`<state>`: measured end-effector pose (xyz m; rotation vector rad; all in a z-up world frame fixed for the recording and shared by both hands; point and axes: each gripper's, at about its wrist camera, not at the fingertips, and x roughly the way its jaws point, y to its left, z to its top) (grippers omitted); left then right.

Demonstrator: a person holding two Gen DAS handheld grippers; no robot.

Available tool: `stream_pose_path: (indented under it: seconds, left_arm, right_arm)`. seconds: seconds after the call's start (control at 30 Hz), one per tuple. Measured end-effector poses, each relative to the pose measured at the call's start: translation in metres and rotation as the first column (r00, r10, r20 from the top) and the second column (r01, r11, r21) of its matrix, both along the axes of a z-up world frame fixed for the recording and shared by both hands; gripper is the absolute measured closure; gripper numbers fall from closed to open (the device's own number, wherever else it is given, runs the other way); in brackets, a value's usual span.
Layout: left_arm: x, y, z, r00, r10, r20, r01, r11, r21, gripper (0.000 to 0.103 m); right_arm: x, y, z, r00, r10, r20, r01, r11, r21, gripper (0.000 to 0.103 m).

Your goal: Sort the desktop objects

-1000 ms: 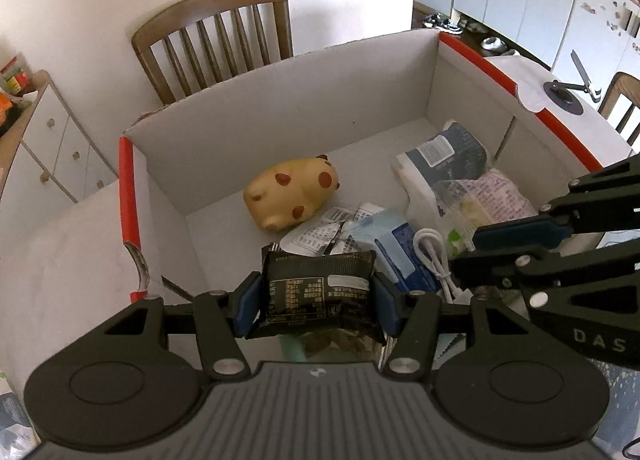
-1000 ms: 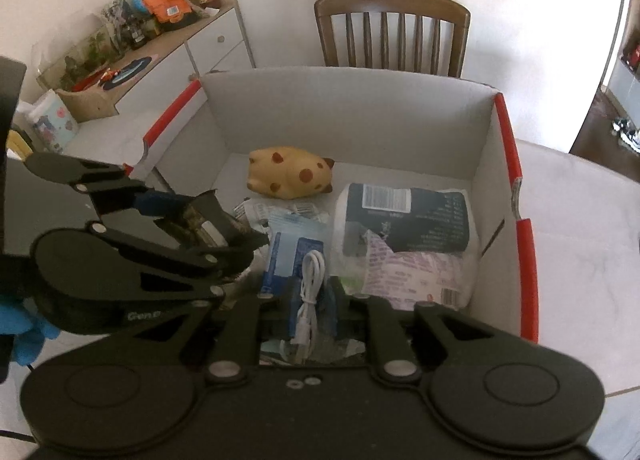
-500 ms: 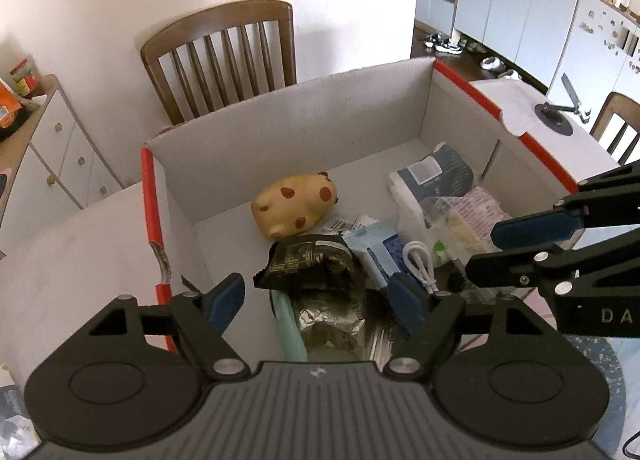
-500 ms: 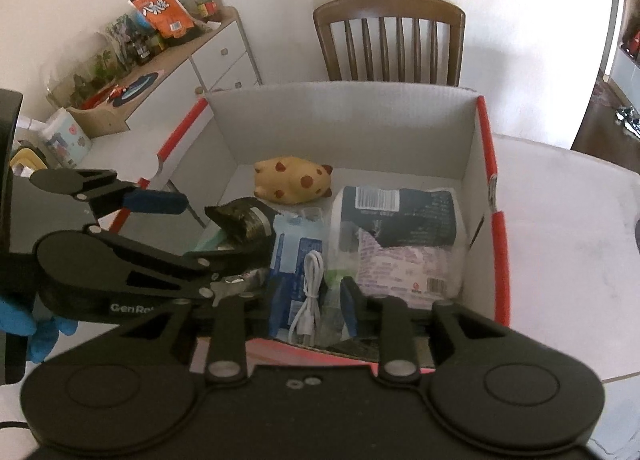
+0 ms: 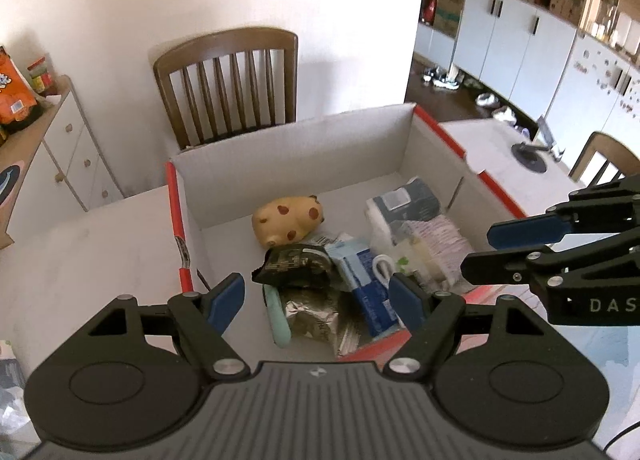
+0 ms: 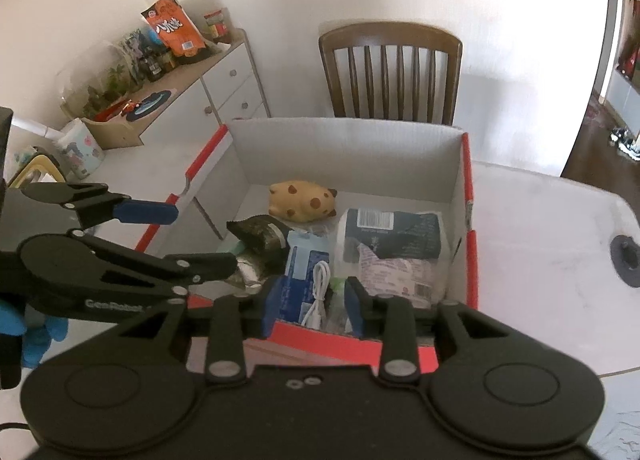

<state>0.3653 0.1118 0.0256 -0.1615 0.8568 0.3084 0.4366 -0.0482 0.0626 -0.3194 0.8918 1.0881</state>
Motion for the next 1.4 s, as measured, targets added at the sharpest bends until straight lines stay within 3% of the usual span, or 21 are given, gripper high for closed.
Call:
stream_pose_path:
  seconds: [0.3,0.87,1.03,1.1,1.4]
  left_arm:
    - [-0.023,-0.017,0.019,0.999,0.008,0.051,-0.008,1.000,0.000,0.024]
    - [-0.062,-0.042,0.032,0.994,0.043,0.102,-0.042,0.999,-0.016,0.016]
    - [-0.072,-0.048,0.030,0.993,0.053,0.107,-0.052,0.999,-0.013,0.014]
    - [-0.076,-0.050,0.030,0.992,0.058,0.114,-0.056,0.998,-0.019,0.001]
    - [-0.090,-0.057,0.028,0.987,0.089,0.132,-0.086,0.996,-0.029,0.000]
  right_arm:
    - [-0.010,-0.020,0.016,0.999,-0.025,0.043,0.024,0.999,0.029,0.059]
    - [-0.031,-0.056,0.028,0.991,-0.070,0.116,0.059,0.994,0.095,0.026]
    - [-0.038,-0.063,0.028,0.990,-0.065,0.125,0.052,0.994,0.099,0.021]
    - [-0.040,-0.066,0.029,0.989,-0.067,0.134,0.054,0.993,0.102,0.019]
    - [-0.046,-0.080,0.026,0.986,-0.079,0.144,0.063,0.992,0.110,0.017]
